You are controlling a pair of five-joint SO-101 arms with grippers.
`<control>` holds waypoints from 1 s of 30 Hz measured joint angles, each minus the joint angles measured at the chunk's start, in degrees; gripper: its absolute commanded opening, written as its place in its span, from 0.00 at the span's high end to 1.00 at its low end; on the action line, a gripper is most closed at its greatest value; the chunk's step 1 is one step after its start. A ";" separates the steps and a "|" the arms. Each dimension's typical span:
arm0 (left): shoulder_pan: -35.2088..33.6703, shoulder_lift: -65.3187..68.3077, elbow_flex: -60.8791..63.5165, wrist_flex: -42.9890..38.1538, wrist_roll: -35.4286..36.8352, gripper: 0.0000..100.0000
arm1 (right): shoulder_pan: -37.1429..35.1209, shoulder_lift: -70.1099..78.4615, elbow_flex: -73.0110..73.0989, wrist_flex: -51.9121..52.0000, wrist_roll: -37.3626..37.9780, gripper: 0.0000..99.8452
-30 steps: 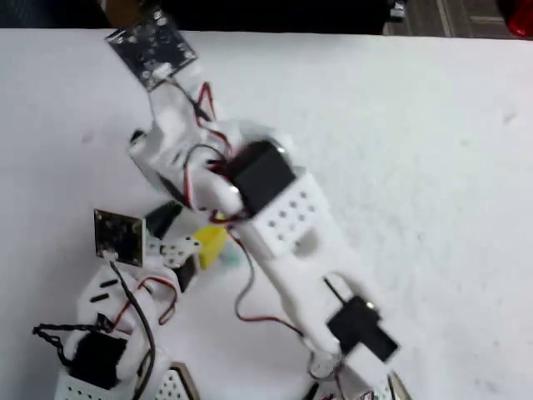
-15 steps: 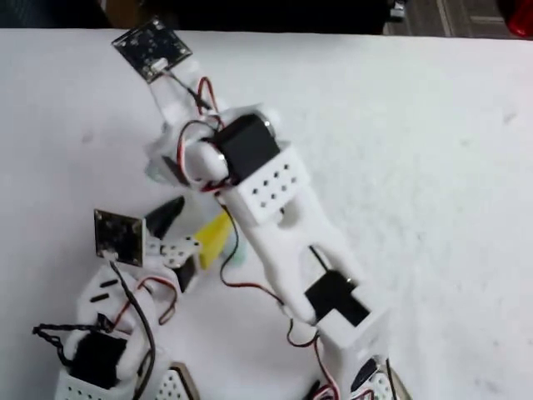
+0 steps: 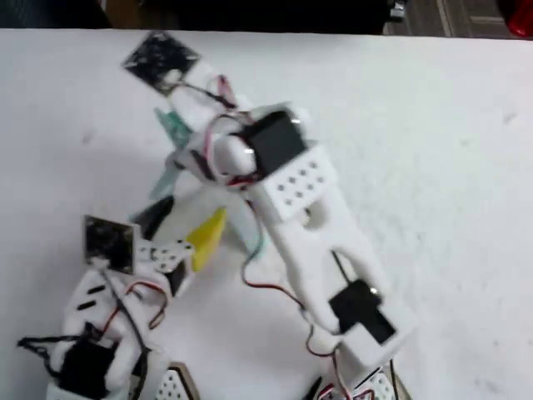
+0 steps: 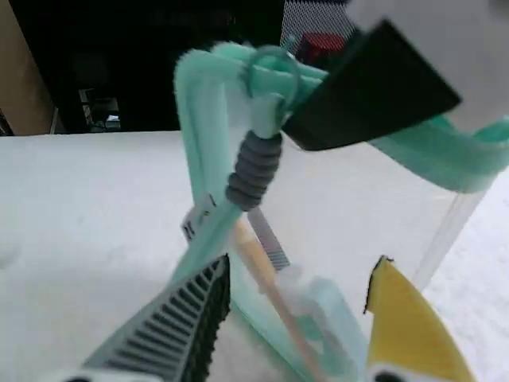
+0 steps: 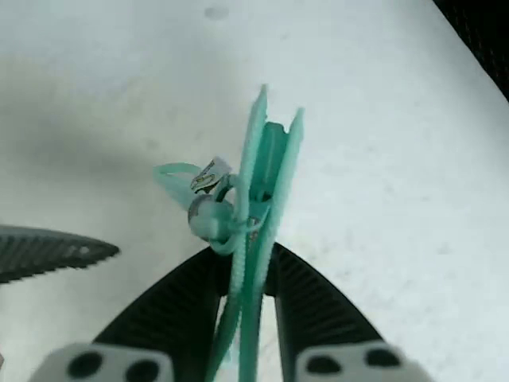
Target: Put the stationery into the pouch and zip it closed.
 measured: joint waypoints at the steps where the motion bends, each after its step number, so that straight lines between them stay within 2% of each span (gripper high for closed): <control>1: -0.35 -0.09 -1.76 1.05 -0.44 0.71 | 0.97 -1.93 1.41 0.09 0.00 0.98; 4: -2.64 -0.62 -7.91 3.60 -1.32 0.71 | 4.40 -8.18 7.47 0.09 3.25 0.98; 9: -7.21 -0.79 -17.14 4.31 -5.54 0.71 | 6.77 -18.81 19.34 0.09 18.64 0.98; 13: -8.26 -0.79 -17.67 3.25 -9.49 0.71 | 6.86 -28.13 30.15 -3.08 33.14 0.98; 18: -7.91 -0.79 -14.24 -1.14 -17.85 0.71 | 5.63 -34.64 38.07 -7.47 46.51 0.98; 21: -4.04 -0.70 -12.48 -1.14 -22.86 0.71 | 4.04 -36.04 38.68 -8.09 50.20 0.98; 26: 2.11 -0.79 -14.33 5.89 -28.75 0.68 | 2.73 -36.40 38.68 -8.09 52.40 0.98; 30: 2.81 -0.79 -15.21 8.00 -31.65 0.63 | 2.64 -37.19 38.68 -5.71 59.34 0.98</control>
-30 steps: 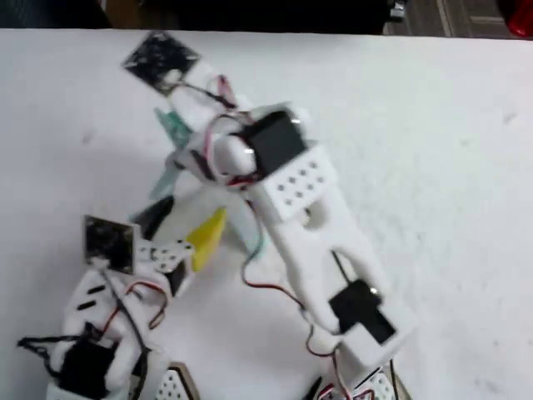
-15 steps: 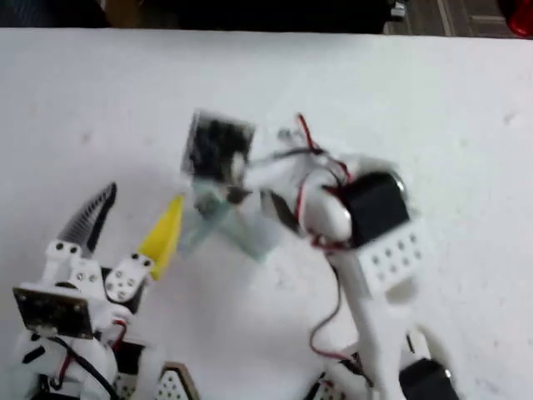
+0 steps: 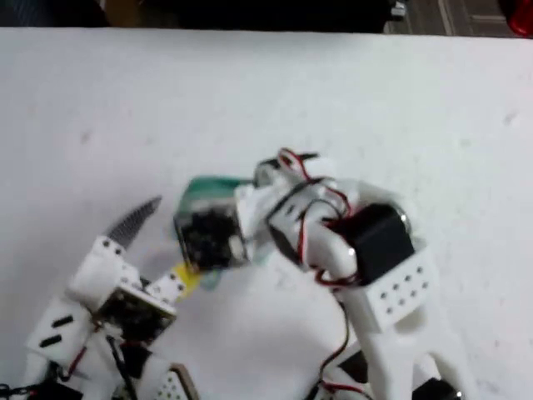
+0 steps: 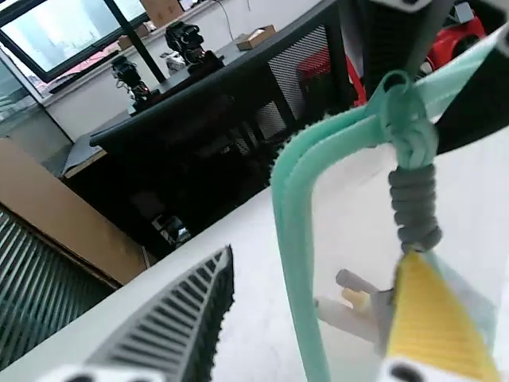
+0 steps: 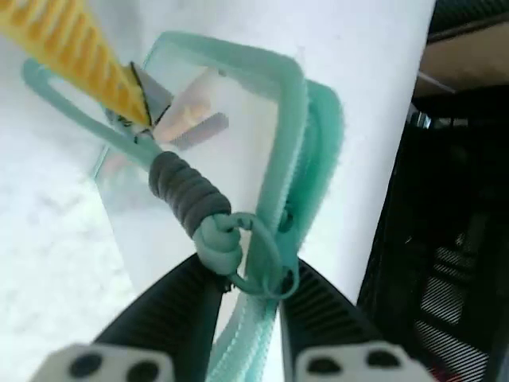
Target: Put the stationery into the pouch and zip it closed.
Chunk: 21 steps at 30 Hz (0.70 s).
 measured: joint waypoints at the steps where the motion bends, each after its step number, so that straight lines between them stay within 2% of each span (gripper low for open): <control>1: 0.35 0.00 0.00 0.53 -0.44 0.63 | 0.00 -0.53 0.00 0.88 1.76 0.98; 8: 0.53 0.00 3.25 1.14 -0.97 0.63 | -0.44 -0.62 -0.09 4.66 11.08 0.98; 13: 4.31 0.00 6.51 0.97 -0.97 0.64 | -3.52 -0.70 -0.09 5.01 12.40 0.98; 16: 8.88 0.09 7.74 0.26 -0.97 0.74 | -4.57 -0.70 -0.09 4.92 12.48 0.98; 20: 11.87 0.18 9.49 -3.34 0.44 0.99 | -4.22 -0.62 -0.09 4.31 12.48 0.98; 21: 12.13 0.26 10.02 -4.22 1.05 0.98 | -3.87 -0.62 -0.09 4.04 12.48 0.98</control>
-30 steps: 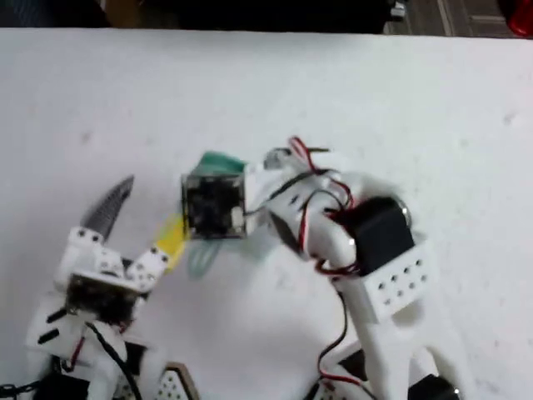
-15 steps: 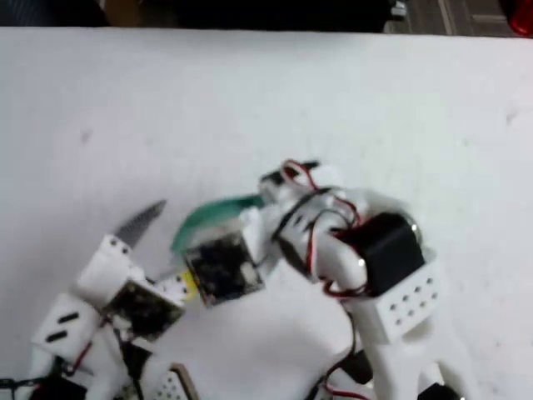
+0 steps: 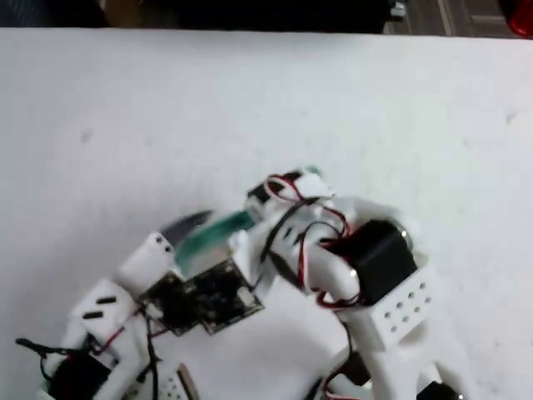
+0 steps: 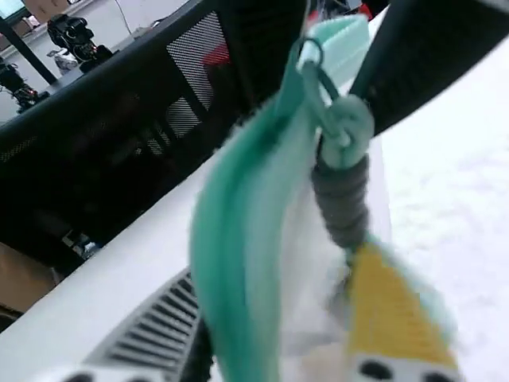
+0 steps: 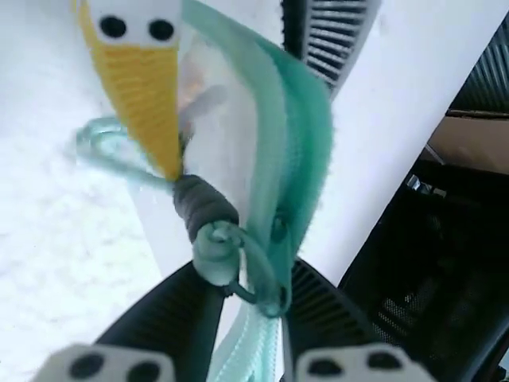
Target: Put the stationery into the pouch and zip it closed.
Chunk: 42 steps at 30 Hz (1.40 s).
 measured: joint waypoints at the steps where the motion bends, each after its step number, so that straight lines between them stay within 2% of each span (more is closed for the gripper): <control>1: 0.18 0.09 0.62 -0.62 0.70 0.95 | 0.44 0.26 0.00 -0.35 0.00 0.98; 4: 0.62 0.62 1.32 -2.11 3.87 0.98 | 1.14 1.05 0.00 -0.53 0.09 0.98; 10: 1.41 0.79 5.45 -7.21 7.74 0.98 | 2.11 1.23 -0.09 -1.67 -0.35 0.98; 16: 1.32 0.88 12.48 -18.37 10.73 0.98 | 2.20 1.32 0.18 -7.21 -7.74 0.97; 19: 1.23 1.05 13.98 -23.03 13.45 0.98 | 2.20 1.32 0.18 -9.41 -11.34 0.88; 23: 1.23 1.05 14.33 -27.43 14.68 0.98 | 2.29 1.32 0.18 -11.96 -18.73 0.69; 25: 1.05 0.97 14.33 -28.40 15.65 0.98 | 2.29 1.41 0.18 -12.22 -22.95 0.66; 28: 0.97 0.97 14.33 -28.48 17.85 0.98 | 2.29 1.32 0.18 -12.22 -26.99 0.68; 37: 0.62 -0.18 18.81 -29.71 18.46 0.98 | 4.48 -2.90 0.26 -15.65 -31.12 0.73; 42: -0.70 -0.18 18.81 -29.71 18.55 0.98 | 4.92 -9.58 0.62 -15.47 -38.77 0.82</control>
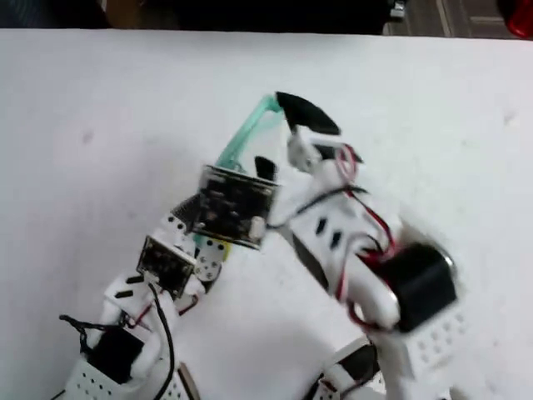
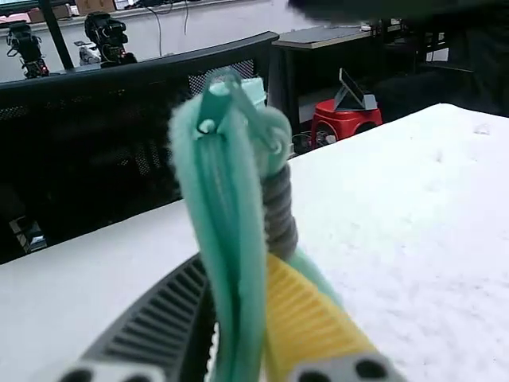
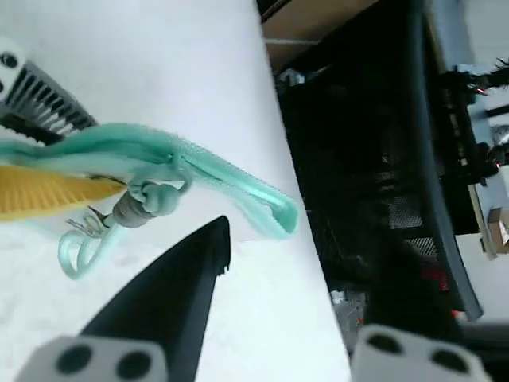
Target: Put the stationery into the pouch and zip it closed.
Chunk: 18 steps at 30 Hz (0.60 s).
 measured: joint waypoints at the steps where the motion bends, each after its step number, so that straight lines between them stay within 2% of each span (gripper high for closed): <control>1: 0.00 0.00 0.00 0.00 0.00 0.98 | -0.09 -1.23 0.97 0.62 -2.81 0.83; 4: 0.00 0.00 0.00 0.00 0.09 0.98 | -1.85 -2.02 6.15 1.93 -10.90 0.81; 8: 0.00 0.00 0.00 0.00 0.09 0.98 | -5.36 -1.58 15.91 -1.58 -17.41 0.79; 13: -0.18 0.00 0.00 0.62 0.09 0.98 | -7.03 -1.67 23.21 -9.05 -20.48 0.79; 18: -0.26 0.00 -0.09 1.23 0.09 0.98 | -7.03 -1.67 23.82 -12.75 -22.77 0.79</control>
